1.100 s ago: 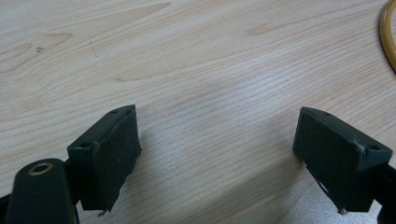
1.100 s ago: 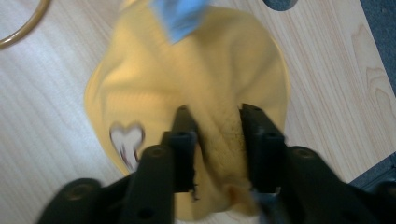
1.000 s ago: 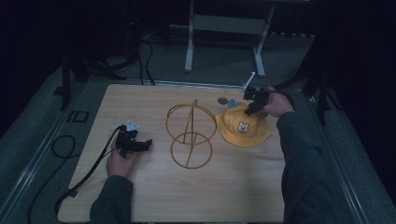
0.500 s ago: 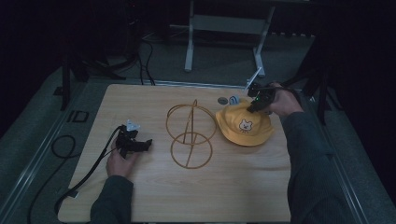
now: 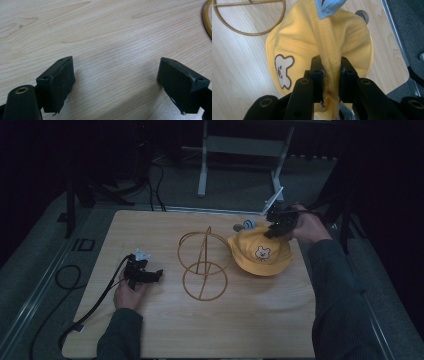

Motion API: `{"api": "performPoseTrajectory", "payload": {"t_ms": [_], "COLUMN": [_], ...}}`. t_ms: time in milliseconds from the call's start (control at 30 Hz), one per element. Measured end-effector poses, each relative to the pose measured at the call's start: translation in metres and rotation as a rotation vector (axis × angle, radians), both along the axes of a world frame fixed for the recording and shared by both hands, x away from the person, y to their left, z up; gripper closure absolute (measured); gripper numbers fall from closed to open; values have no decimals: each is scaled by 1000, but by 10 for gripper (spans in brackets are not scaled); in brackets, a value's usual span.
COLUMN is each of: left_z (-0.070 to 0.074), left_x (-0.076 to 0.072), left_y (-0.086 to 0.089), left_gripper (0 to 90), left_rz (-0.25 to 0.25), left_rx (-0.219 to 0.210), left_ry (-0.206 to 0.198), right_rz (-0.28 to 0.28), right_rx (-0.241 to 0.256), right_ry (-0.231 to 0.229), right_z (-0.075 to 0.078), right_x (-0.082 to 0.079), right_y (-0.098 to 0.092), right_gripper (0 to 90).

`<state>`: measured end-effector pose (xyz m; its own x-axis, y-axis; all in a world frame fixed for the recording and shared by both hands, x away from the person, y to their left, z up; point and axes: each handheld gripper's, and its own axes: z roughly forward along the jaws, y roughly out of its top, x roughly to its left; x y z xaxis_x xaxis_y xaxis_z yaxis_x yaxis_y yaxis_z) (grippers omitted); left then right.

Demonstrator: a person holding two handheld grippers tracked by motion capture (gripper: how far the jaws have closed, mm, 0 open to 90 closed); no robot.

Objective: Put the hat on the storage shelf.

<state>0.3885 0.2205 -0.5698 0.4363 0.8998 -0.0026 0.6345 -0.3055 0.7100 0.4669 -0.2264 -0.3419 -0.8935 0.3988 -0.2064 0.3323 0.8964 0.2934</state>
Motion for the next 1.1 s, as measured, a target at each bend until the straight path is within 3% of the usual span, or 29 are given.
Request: {"api": "performPoseTrajectory", "payload": {"t_ms": [300, 1100], "left_z": [0, 0], "left_x": [0, -1], "left_y": [0, 0], "left_gripper": [145, 145], "left_rz": [-1, -3], "left_rx": [0, 1], "left_ry": [0, 1], "right_rz": [17, 38], "right_rx": [19, 52], "right_ry": [8, -33], "right_z": [11, 47], "right_x": [-12, -34], "right_y": [-4, -14], "right_gripper": [771, 772]}}
